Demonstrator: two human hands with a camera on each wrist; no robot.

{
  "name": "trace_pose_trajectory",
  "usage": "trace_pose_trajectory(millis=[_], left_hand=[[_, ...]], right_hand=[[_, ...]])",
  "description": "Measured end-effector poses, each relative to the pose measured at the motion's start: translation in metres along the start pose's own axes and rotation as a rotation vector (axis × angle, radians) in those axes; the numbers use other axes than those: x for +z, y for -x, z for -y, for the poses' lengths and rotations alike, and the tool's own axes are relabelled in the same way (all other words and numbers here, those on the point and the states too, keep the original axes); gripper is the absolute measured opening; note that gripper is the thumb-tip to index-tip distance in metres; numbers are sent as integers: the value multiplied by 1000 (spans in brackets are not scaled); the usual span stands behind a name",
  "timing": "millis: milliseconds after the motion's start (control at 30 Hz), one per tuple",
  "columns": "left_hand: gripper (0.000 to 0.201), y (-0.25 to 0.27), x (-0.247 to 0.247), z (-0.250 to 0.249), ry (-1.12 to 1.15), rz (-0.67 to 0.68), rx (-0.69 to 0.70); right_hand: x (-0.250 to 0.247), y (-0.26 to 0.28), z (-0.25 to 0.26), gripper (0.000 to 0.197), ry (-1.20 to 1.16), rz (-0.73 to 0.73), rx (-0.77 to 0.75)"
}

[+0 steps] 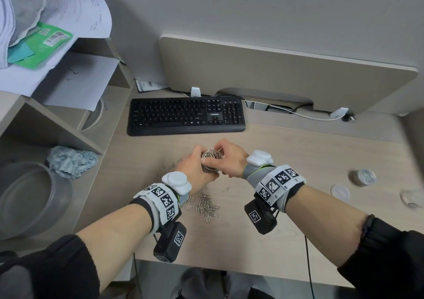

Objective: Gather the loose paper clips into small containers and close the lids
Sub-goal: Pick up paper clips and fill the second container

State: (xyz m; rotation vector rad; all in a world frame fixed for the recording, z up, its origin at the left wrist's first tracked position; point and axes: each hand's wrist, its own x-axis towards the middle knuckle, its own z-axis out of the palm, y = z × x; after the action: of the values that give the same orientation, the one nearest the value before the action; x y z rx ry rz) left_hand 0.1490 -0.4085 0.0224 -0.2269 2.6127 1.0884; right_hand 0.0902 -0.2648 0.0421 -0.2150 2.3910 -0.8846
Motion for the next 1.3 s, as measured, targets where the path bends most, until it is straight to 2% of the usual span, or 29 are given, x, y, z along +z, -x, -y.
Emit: trace_pose_trajectory(millis=[167,300,367,533,767,900,1300], left_hand=[[59,-2,1,1,7,-28,-17],[59,-1,1,-1,-20,-19,-7],[59,-1,1,-1,-9,-27,1],[57,0,2,-4,0,-37,33],[58,2,3,-8,-23,-32,44],[58,2,4,-12,-18,-31,49],[59,3,18,-37,-36,17,84]], right_hand=[[-3,3,-2,40,-124,29,47],[-5,4,-4,42,-132,43,32],[-9,5,-5,40,-209,44,41],[-18,7,-11,22,-430,19,81],[-18,11,-13,25,-422,11,76],[-24,13,-16,15,-478,8,99],[-34,25,-37,10,-463,-26,117]])
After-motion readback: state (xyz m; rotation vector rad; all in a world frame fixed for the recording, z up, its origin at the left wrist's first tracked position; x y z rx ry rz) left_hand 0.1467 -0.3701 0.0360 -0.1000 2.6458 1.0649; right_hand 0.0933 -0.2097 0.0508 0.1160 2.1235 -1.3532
